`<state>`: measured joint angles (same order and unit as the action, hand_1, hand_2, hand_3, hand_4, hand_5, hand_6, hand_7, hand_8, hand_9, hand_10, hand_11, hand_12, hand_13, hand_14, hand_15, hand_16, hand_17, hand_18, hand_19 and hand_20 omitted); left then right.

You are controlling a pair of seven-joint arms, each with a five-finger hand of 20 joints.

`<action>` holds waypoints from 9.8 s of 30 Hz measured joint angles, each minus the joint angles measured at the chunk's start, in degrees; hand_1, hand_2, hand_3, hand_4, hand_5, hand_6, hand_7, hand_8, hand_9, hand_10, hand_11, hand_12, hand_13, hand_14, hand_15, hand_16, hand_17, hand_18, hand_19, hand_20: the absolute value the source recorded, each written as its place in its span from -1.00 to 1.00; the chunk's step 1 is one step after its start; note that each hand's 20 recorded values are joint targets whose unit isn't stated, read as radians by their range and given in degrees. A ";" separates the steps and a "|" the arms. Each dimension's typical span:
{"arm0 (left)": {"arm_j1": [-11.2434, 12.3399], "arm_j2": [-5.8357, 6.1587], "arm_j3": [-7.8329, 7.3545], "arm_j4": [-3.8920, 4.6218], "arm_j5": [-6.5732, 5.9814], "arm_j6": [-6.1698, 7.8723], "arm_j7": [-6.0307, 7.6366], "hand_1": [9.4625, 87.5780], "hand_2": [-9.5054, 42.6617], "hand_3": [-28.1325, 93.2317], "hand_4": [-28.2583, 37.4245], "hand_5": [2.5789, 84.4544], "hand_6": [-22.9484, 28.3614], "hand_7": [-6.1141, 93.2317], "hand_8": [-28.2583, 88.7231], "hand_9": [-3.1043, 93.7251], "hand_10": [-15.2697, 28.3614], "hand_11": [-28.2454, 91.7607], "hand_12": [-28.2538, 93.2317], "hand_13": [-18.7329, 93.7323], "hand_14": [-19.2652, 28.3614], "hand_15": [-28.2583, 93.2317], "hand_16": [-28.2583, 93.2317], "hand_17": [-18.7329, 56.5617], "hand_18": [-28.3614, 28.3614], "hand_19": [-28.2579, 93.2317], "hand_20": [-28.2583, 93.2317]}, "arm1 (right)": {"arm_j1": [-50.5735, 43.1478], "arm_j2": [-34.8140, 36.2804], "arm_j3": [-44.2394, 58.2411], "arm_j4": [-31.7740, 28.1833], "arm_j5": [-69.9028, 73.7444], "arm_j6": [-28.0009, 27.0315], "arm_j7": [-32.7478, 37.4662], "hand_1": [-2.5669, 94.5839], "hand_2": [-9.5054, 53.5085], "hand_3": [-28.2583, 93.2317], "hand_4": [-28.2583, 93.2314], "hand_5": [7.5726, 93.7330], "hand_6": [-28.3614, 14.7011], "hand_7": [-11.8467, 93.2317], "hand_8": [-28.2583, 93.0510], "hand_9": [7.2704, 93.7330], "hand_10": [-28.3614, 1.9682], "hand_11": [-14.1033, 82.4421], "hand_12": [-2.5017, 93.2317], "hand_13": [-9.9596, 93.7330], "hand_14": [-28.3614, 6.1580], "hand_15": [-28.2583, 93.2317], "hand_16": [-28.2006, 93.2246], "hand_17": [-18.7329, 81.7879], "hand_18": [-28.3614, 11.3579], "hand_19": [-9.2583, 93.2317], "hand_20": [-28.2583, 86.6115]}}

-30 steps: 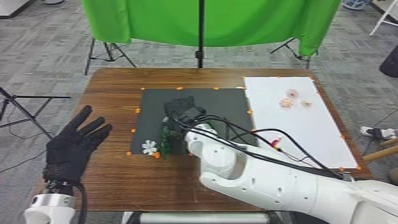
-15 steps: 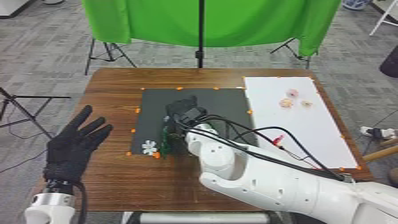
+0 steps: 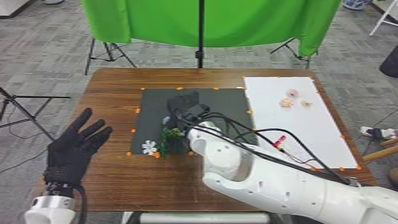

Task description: Arrange flowers

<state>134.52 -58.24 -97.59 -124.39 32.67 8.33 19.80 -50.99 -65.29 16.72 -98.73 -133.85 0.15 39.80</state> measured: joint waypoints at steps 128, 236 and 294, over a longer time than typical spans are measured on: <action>1.32 -3.64 -0.88 -0.61 1.64 -0.50 -1.57 -0.57 -0.42 0.78 -0.84 -0.22 0.21 -0.75 -0.66 -0.27 0.61 -0.21 -0.40 -0.26 0.99 0.19 -0.70 -0.77 1.00 0.43 -0.67 | -11.84 13.79 16.59 -13.15 9.62 2.44 -2.39 -0.33 -1.00 0.68 -0.98 0.30 0.20 -0.51 -0.72 0.47 -0.08 0.40 -0.51 0.41 -0.10 0.81 -0.20 -0.15 -0.85 0.82 0.33; 1.18 -3.40 -0.30 -0.55 1.51 0.02 -1.74 -0.60 -0.40 0.80 -0.88 -0.23 0.19 -0.73 -0.68 -0.25 0.59 -0.21 -0.41 -0.22 0.94 0.16 -0.68 -0.75 1.00 0.40 -0.62 | -0.76 19.58 -0.90 2.43 -4.69 8.60 -8.28 -0.11 -1.00 0.73 -1.00 0.49 0.59 -0.49 -0.66 0.60 0.26 -0.15 -0.56 0.45 0.23 0.65 -0.25 -0.18 -0.64 0.80 0.29; 0.18 -4.12 0.29 -0.44 1.75 0.14 -2.18 -0.60 -0.40 0.79 -0.86 -0.23 0.19 -0.73 -0.67 -0.27 0.60 -0.22 -0.40 -0.24 0.96 0.17 -0.68 -0.76 1.00 0.41 -0.62 | 8.11 21.11 2.00 24.07 9.48 -0.30 4.41 0.34 -1.00 0.42 -1.00 0.87 0.51 -0.48 -0.53 1.00 0.68 -0.40 -0.26 0.72 0.60 0.49 -0.14 0.01 -0.42 0.88 0.14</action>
<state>134.70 -62.36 -97.30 -124.83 34.42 8.48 17.61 -42.88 -44.18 18.72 -74.66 -124.37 -0.15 44.22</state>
